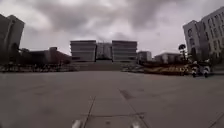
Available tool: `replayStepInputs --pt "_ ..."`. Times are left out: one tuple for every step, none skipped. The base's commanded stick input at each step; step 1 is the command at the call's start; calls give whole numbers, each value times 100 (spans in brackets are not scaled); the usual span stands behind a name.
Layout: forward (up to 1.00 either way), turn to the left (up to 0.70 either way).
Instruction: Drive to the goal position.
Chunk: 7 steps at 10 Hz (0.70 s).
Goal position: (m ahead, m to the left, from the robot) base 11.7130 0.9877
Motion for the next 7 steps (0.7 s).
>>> replayStepInputs --pt "100 0" --pt "100 0" --pt "100 0" --pt "100 0" --pt "100 0" --pt "100 0" --pt "100 0"
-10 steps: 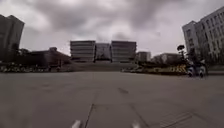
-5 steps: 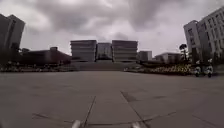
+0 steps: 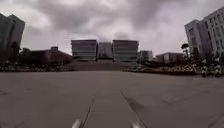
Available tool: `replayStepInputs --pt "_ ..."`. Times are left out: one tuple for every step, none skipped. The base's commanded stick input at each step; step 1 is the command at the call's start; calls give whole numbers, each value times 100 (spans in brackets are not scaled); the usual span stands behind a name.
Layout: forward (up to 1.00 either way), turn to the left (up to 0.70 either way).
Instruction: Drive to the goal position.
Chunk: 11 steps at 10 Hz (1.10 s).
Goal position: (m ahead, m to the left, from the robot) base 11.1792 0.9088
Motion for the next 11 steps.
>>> replayStepInputs --pt "100 -17" --pt "100 -27" --pt "100 -9" --pt "100 0" --pt "100 0" --pt "100 -5" --pt "100 -13" --pt "100 0" --pt "100 0" --pt "100 -4" --pt "100 -9"
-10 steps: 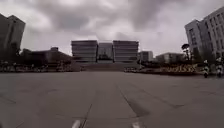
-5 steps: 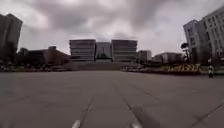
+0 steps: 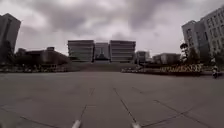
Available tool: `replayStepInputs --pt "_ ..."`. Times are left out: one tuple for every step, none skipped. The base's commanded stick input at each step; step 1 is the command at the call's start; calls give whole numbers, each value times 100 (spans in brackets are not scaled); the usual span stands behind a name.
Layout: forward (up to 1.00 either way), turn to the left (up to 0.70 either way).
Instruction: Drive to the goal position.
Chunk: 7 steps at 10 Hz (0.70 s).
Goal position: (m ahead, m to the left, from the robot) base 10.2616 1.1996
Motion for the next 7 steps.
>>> replayStepInputs --pt "100 0" --pt "100 0" --pt "100 0" --pt "100 0" --pt "100 0" --pt "100 0" --pt "100 0"
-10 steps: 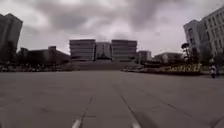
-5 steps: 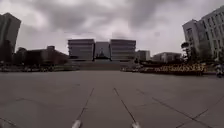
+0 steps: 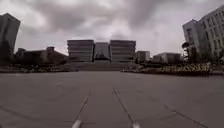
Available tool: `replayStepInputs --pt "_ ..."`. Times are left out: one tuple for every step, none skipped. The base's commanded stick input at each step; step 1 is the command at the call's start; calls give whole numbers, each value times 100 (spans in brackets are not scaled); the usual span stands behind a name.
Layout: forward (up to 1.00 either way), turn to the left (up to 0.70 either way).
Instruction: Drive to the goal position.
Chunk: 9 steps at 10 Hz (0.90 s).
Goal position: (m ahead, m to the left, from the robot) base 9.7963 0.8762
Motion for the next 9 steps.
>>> replayStepInputs --pt "100 0" --pt "100 0" --pt "100 0" --pt "100 0" --pt "100 0" --pt "100 0" --pt "100 0" --pt "100 0" --pt "100 0"
